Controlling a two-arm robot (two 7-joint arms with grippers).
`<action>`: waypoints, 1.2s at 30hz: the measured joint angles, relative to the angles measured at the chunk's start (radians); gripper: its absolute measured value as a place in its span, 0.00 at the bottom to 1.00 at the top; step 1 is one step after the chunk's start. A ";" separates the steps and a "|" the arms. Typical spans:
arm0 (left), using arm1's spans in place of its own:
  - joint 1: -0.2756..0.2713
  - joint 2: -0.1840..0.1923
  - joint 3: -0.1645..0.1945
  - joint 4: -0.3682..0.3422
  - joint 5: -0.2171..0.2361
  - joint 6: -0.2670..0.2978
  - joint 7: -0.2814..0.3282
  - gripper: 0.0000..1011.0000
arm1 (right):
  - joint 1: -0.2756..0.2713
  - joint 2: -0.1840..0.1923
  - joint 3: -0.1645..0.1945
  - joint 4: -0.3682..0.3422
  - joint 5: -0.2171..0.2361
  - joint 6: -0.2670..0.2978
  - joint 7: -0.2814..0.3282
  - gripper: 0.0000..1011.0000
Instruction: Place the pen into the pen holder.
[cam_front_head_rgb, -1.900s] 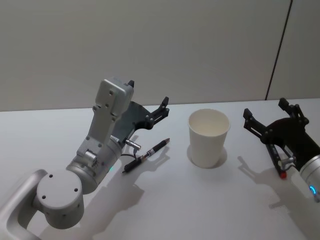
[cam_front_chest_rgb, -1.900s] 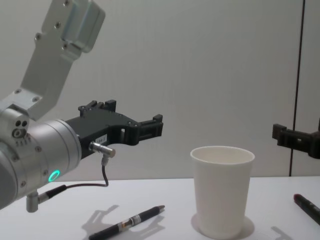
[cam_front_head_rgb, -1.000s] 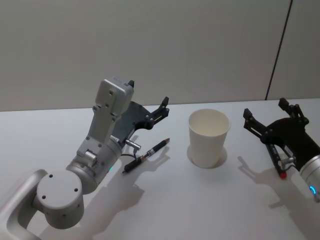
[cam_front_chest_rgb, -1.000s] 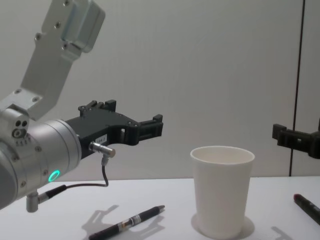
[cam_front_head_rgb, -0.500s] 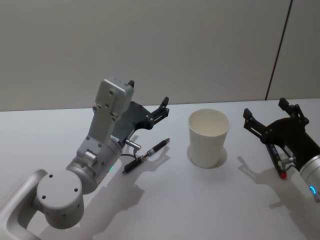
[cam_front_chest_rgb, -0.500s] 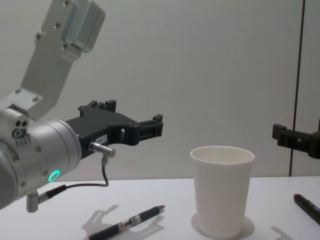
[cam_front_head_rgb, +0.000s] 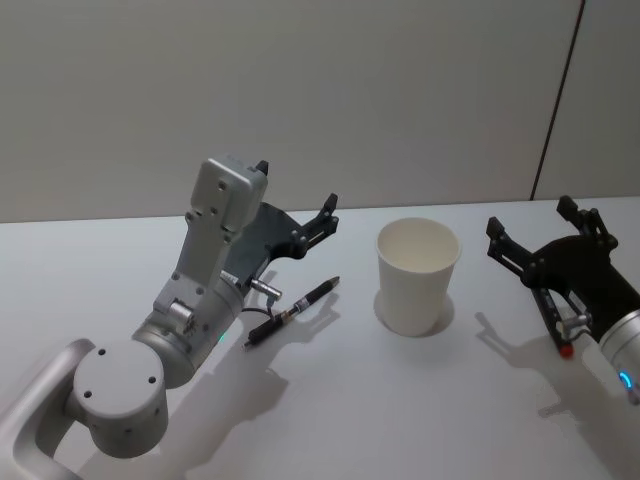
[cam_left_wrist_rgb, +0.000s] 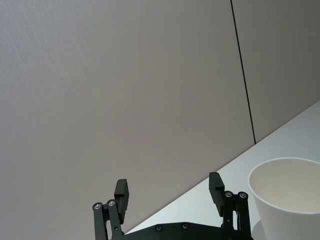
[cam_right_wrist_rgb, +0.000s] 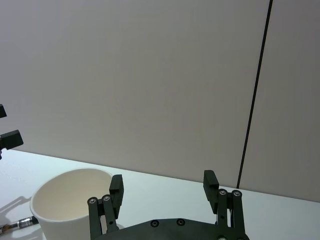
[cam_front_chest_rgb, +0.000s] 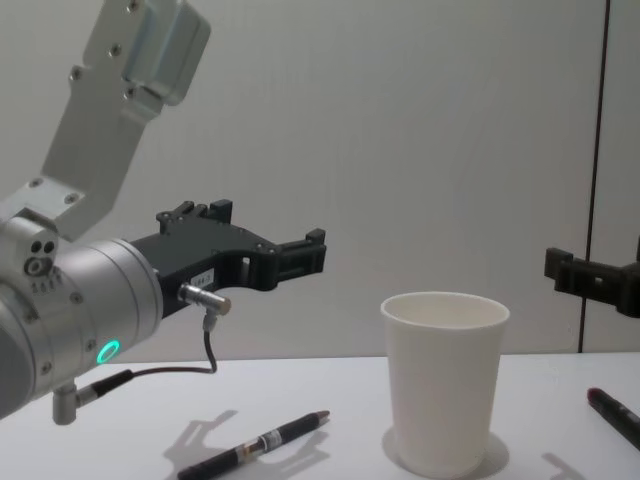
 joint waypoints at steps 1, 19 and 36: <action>0.000 0.000 0.000 0.000 0.000 0.000 0.000 0.99 | 0.000 0.000 0.000 0.000 0.000 0.000 0.000 0.99; 0.000 0.000 0.000 0.000 0.000 0.000 0.000 0.99 | 0.000 0.000 0.000 0.000 0.000 0.000 0.000 0.99; 0.000 0.000 0.000 0.000 0.000 0.000 0.000 0.99 | 0.073 0.008 0.046 0.024 0.091 0.160 0.005 0.99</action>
